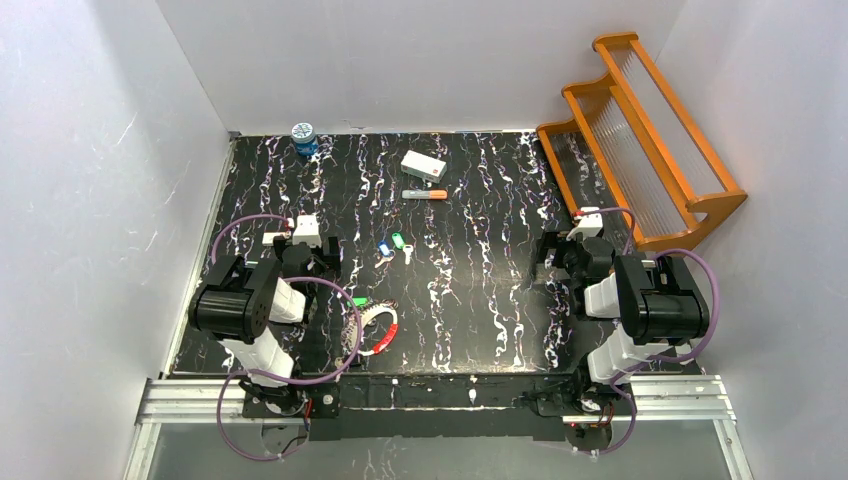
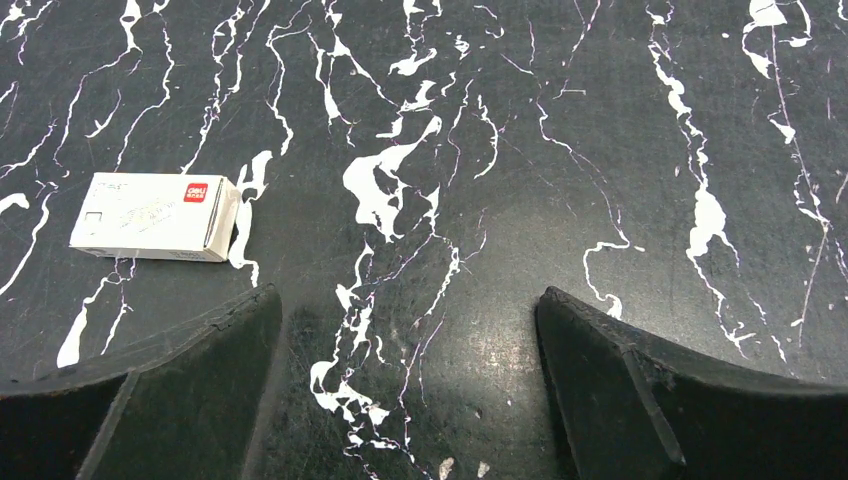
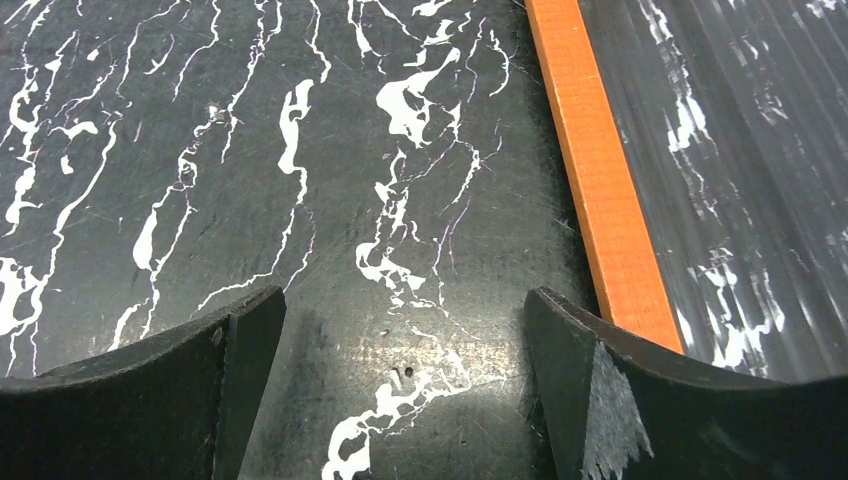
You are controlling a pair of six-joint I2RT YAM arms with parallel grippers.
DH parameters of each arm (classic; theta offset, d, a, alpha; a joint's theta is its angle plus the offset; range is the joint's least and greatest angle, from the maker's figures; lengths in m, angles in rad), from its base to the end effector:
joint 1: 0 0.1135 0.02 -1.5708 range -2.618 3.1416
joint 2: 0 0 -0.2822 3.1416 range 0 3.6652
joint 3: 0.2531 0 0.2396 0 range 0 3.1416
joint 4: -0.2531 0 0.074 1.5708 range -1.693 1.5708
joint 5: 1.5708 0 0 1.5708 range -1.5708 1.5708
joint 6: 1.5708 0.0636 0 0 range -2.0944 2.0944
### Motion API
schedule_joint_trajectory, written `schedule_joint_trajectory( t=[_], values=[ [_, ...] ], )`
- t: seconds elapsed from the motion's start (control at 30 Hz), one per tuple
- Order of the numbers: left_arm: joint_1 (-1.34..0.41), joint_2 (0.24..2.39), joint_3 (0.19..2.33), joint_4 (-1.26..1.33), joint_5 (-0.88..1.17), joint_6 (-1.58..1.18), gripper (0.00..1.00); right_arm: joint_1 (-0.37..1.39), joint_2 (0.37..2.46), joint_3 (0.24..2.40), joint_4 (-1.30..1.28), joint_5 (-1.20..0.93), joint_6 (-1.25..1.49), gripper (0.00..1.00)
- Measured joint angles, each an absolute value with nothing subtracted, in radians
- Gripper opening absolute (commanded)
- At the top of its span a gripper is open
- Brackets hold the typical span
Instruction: Put the keys on the keyring
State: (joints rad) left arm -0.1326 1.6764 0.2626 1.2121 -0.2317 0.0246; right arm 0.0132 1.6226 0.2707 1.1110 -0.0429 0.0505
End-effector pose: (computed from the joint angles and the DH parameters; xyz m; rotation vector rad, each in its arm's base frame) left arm 0.2779 -0.0223 0.1472 -0.0285 1.7685 0.1270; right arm 0.2771 0.0064 0.1491 0.0033 1.8123 0.0841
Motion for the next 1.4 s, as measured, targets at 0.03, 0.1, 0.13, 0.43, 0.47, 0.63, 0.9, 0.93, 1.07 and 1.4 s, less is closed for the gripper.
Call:
schedule_joint_trajectory(
  t=[0.03,0.1,0.13,0.43,0.47,0.63,0.9,0.93,1.07,1.4],
  values=[
    [-0.133,1.676,0.263,1.214,-0.233,0.025,0.98,0.013,1.623,0.271,1.111,-0.039,0.049,0.99],
    [-0.133,1.677,0.262,1.218,-0.236,0.025,0.98,0.013,1.623,0.271,1.111,-0.033,0.048,0.99],
    [-0.133,1.677,0.262,1.219,-0.237,0.025,0.98,0.013,1.623,0.271,1.111,-0.031,0.048,0.99],
    [-0.133,1.677,0.262,1.222,-0.245,0.023,0.98,0.013,1.623,0.271,1.111,-0.028,0.048,0.99],
    [-0.133,1.677,0.262,1.223,-0.245,0.023,0.98,0.013,1.623,0.271,1.111,-0.028,0.048,0.99],
    [-0.133,1.634,0.262,1.171,-0.302,0.015,0.98,0.013,1.580,0.278,1.046,-0.006,0.052,0.99],
    [-0.133,1.103,0.503,0.632,-0.353,-0.233,0.99,0.013,1.254,0.556,0.567,0.010,0.256,0.99],
    [-0.133,1.063,0.562,0.551,-0.349,-0.275,0.98,0.013,1.206,0.558,0.547,-0.007,0.286,0.99],
    [-0.133,1.028,0.711,0.268,-0.300,-0.371,0.98,0.013,1.128,0.558,0.453,-0.058,0.411,0.99],
    [-0.133,1.016,0.651,-0.157,0.066,-0.505,0.96,0.098,1.254,0.565,0.295,-0.341,0.523,0.98]
  ],
)
